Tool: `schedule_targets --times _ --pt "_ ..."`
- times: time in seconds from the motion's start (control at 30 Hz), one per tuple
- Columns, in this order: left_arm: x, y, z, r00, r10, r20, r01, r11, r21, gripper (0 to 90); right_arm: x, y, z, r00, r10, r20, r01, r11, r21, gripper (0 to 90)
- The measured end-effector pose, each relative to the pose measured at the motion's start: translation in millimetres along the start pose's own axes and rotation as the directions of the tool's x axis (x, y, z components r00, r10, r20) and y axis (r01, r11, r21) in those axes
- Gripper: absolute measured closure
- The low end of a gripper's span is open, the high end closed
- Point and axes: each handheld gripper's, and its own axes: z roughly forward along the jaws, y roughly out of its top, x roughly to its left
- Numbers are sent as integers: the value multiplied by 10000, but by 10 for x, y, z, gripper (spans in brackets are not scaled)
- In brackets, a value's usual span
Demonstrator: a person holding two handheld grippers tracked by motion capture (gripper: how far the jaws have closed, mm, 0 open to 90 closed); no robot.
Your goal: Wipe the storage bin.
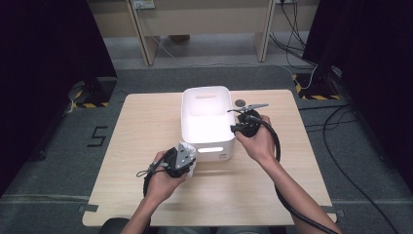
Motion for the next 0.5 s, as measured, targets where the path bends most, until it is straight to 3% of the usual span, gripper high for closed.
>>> schedule_targets --times 0.5 --pt "-47 -115 147 9999 -87 102 84 9993 372 738 12 -4 1 10000 28 -2 -28 10000 -20 762"
